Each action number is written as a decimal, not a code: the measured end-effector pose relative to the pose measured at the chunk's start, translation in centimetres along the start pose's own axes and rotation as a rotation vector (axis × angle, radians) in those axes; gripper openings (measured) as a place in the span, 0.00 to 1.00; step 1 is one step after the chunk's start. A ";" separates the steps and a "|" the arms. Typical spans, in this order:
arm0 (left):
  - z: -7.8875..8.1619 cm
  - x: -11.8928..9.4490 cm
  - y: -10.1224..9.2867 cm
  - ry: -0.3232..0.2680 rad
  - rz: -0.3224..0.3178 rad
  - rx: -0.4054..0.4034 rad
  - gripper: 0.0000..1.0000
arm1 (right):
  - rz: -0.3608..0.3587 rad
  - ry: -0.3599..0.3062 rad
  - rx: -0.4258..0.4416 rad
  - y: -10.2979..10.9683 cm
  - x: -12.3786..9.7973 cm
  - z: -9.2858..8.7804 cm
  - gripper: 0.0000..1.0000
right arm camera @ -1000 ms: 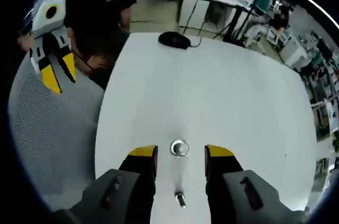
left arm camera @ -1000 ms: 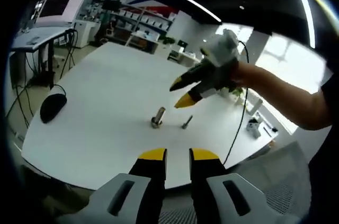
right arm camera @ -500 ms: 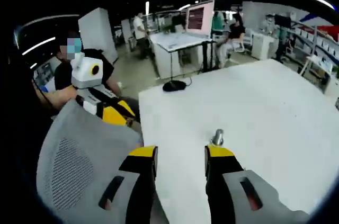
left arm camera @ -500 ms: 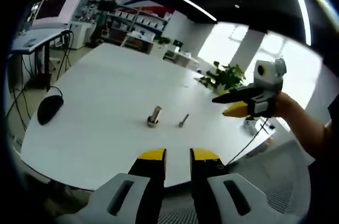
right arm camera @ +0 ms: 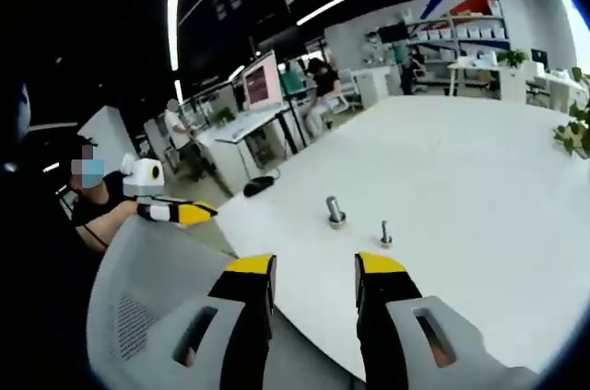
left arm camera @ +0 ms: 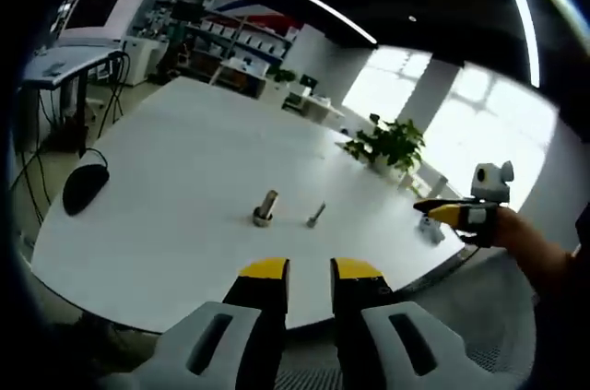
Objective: Place the washer onto the threaded stud by aligning its center hole with the stud, sliding it down to the base, and recovering from edge contact or off-axis alignment until the washer reaches the visible bottom stop.
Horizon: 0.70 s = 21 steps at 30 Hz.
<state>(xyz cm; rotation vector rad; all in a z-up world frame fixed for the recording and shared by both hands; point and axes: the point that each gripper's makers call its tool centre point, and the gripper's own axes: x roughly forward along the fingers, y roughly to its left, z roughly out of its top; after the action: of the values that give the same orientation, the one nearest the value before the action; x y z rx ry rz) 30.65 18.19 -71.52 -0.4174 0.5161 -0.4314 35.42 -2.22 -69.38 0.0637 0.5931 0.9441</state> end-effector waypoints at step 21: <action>-0.1 -0.2 -0.1 -0.011 0.004 -0.012 0.18 | -0.040 0.106 0.032 -0.6 0.7 -2.4 0.34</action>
<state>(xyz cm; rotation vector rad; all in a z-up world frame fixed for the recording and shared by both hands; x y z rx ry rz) 30.42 18.17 -71.53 -0.4303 0.5093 -0.4224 34.97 -2.46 -71.86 0.0299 0.7054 0.9035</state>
